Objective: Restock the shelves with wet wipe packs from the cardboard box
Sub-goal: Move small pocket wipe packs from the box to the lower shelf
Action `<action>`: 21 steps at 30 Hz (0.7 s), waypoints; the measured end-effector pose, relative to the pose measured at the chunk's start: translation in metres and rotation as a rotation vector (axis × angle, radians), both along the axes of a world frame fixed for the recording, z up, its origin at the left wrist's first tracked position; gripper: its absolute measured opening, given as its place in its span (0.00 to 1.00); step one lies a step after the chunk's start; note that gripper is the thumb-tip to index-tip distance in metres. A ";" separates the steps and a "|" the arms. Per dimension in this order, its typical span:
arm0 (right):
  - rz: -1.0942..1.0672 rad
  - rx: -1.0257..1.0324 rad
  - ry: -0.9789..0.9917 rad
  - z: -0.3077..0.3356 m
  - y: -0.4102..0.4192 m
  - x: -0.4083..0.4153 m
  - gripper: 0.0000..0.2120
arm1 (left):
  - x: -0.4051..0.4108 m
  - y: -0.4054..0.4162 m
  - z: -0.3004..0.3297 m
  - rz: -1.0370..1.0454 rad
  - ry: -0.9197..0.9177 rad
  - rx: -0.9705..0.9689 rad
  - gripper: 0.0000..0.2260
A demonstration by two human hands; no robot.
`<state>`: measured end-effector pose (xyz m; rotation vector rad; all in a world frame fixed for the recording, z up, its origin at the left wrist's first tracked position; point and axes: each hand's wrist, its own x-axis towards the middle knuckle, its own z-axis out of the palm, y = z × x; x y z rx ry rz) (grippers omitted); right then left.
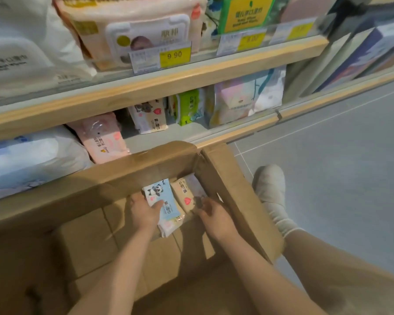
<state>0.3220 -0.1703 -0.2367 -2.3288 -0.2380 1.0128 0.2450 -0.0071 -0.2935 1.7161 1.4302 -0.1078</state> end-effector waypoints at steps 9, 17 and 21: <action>0.069 0.018 -0.071 0.001 0.013 -0.007 0.12 | -0.048 0.026 0.021 0.140 -0.211 -0.400 0.07; 0.142 0.017 -0.110 0.000 0.053 -0.025 0.06 | -0.137 0.063 0.043 0.188 -0.216 -0.436 0.13; 0.217 -0.078 -0.101 -0.035 0.072 -0.032 0.08 | -0.158 0.072 0.037 0.257 -0.199 -0.427 0.11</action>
